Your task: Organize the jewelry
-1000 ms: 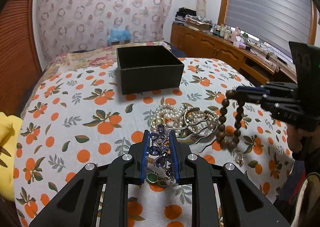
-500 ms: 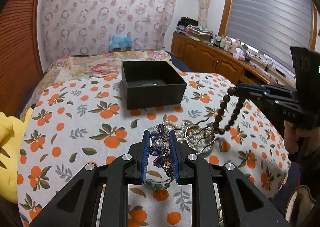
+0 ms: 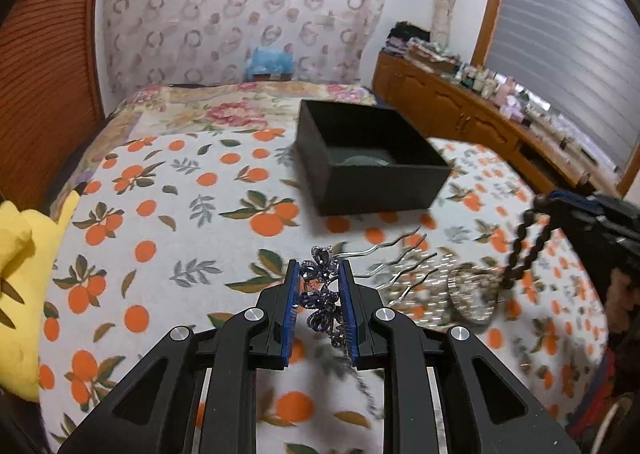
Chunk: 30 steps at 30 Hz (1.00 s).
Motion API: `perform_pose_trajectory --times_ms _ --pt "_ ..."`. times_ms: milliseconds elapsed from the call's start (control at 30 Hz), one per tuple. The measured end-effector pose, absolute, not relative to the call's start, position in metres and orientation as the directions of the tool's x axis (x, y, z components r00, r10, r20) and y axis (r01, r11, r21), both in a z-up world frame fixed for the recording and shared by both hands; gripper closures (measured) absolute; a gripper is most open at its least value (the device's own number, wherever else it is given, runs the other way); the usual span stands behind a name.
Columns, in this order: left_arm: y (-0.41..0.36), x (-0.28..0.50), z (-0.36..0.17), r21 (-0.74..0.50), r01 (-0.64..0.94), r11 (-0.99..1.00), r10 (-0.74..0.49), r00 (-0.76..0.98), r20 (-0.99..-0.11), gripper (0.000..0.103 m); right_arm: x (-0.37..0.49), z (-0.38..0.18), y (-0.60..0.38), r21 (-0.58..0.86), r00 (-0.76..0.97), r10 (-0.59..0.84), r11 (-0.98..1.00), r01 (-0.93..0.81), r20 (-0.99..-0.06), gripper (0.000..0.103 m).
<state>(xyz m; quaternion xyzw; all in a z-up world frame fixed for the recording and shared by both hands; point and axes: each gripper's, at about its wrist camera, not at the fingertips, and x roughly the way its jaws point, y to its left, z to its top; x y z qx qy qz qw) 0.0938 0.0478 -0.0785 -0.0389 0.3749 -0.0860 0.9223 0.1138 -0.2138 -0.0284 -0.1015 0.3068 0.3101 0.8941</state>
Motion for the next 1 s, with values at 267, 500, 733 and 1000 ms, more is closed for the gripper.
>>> perform_pose_trajectory --times_ms 267,500,733,1000 --pt "0.062 0.105 -0.086 -0.04 0.086 0.995 -0.089 0.705 -0.703 0.085 0.114 -0.032 -0.214 0.011 0.615 0.491 0.787 -0.617 -0.616 0.087" --pt "0.073 0.101 -0.079 -0.037 0.069 0.997 -0.075 0.731 -0.678 0.085 0.114 -0.035 -0.21 0.035 0.588 0.513 0.771 -0.636 -0.625 0.087" --pt "0.062 0.09 -0.057 -0.063 0.112 0.992 -0.126 0.761 -0.636 0.085 0.116 -0.053 -0.197 0.045 0.543 0.513 0.753 -0.656 -0.665 0.086" --pt "0.04 0.074 -0.02 -0.11 0.189 0.976 -0.218 0.796 -0.564 0.085 0.115 -0.056 -0.194 0.1 0.535 0.554 0.749 -0.655 -0.638 0.068"
